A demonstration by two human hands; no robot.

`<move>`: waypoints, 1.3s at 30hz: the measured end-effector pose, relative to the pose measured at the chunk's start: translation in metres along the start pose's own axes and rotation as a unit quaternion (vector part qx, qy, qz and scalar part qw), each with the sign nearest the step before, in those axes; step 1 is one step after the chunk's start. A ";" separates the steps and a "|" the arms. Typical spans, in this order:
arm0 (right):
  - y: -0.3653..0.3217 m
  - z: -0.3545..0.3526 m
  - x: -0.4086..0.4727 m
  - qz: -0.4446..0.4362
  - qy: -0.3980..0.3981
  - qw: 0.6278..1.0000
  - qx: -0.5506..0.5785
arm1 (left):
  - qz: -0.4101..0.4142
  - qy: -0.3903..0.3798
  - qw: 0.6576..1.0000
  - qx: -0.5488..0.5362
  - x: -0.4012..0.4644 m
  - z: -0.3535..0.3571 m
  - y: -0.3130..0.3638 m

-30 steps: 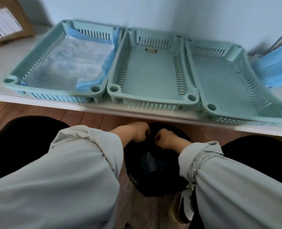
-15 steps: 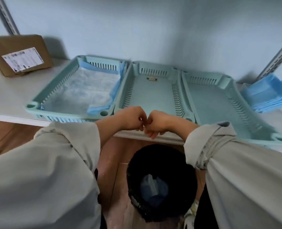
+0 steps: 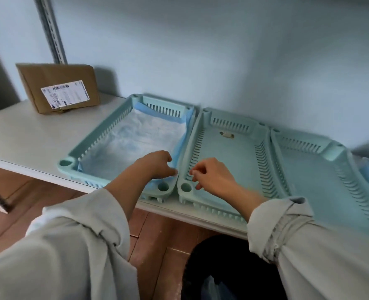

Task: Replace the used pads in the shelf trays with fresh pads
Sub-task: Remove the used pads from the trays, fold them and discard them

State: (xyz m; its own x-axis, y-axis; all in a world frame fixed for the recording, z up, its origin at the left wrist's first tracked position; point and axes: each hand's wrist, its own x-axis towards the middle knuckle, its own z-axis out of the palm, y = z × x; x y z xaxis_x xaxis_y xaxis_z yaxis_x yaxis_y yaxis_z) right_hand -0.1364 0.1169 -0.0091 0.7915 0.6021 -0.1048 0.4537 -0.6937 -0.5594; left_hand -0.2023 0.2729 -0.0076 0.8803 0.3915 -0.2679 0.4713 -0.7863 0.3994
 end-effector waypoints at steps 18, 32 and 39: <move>-0.065 0.052 0.105 -0.078 -0.107 0.926 -0.353 | -0.105 0.025 0.992 0.063 0.040 0.003 -0.073; -0.058 0.056 0.131 -0.112 -0.053 0.932 -0.339 | -0.124 0.069 0.988 0.065 0.049 -0.010 -0.095; -0.054 0.058 0.132 -0.111 -0.017 0.934 -0.338 | -0.141 0.069 0.986 0.057 0.054 -0.007 -0.095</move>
State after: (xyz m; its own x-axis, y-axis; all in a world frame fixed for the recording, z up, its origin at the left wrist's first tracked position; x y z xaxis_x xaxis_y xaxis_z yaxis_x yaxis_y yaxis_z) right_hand -0.0801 0.2568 -0.0407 0.6388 0.7652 -0.0800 0.7693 -0.6344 0.0757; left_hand -0.1995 0.3720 -0.0540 0.7180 0.6574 -0.2287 0.6960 -0.6825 0.2229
